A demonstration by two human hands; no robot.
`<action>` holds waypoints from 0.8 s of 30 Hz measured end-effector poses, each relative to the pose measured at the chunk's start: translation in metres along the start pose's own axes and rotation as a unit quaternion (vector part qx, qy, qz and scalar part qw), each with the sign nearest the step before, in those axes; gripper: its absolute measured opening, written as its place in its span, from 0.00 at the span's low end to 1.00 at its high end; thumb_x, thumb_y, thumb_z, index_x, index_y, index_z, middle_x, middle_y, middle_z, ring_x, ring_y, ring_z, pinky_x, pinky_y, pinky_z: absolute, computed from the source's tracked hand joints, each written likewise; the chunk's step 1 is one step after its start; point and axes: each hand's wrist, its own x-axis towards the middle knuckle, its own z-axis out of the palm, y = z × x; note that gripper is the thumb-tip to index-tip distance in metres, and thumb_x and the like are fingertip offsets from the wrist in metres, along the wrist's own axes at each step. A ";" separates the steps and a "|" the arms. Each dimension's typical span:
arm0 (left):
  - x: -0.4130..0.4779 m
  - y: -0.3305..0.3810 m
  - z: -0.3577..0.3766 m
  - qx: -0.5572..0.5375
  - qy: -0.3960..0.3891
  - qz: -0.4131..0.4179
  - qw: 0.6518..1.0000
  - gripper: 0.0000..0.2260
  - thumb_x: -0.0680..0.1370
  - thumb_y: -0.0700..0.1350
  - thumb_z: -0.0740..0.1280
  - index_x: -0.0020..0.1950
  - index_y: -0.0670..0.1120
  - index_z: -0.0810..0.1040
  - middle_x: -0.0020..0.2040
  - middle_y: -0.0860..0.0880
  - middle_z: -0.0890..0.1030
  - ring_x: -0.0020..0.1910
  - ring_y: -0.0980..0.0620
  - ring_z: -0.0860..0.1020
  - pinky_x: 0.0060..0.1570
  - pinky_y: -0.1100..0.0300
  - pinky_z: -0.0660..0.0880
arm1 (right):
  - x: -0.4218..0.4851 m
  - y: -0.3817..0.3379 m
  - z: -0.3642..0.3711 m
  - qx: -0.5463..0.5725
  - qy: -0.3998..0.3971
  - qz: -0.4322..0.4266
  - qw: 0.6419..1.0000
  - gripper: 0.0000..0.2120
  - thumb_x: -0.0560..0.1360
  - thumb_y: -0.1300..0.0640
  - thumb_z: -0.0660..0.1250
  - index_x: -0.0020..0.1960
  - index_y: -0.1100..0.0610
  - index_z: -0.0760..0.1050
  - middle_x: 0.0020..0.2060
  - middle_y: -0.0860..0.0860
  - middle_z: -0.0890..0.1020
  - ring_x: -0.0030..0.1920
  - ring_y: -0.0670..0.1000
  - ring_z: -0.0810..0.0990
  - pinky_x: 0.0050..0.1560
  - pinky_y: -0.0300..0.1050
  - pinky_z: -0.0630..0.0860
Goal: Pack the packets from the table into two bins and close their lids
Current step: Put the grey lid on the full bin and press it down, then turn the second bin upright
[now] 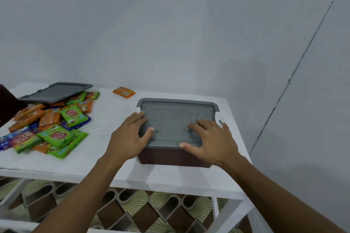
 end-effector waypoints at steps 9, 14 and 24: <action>0.069 -0.066 -0.006 -0.010 0.001 0.006 1.000 0.28 0.76 0.61 0.55 0.71 0.48 0.72 0.75 0.52 0.67 0.75 0.52 0.63 0.71 0.52 0.62 | 0.078 -0.037 0.020 0.005 0.012 0.028 1.000 0.41 0.65 0.19 0.40 0.65 0.41 0.68 0.66 0.45 0.73 0.69 0.51 0.69 0.69 0.66 0.58; 0.084 -0.075 -0.007 0.002 0.002 0.034 0.999 0.30 0.75 0.62 0.53 0.69 0.46 0.74 0.74 0.49 0.69 0.73 0.50 0.65 0.69 0.53 0.64 | 0.095 -0.042 0.026 -0.011 0.012 0.039 0.999 0.40 0.66 0.19 0.40 0.66 0.40 0.67 0.67 0.44 0.72 0.69 0.50 0.68 0.71 0.66 0.57; 0.062 -0.141 -0.053 -0.097 -0.131 0.121 0.979 0.23 0.80 0.58 0.61 0.74 0.54 0.66 0.76 0.54 0.65 0.74 0.52 0.65 0.71 0.55 0.62 | 0.104 -0.128 0.039 0.004 0.052 0.103 0.993 0.25 0.78 0.34 0.48 0.62 0.49 0.70 0.62 0.51 0.77 0.62 0.54 0.74 0.67 0.58 0.66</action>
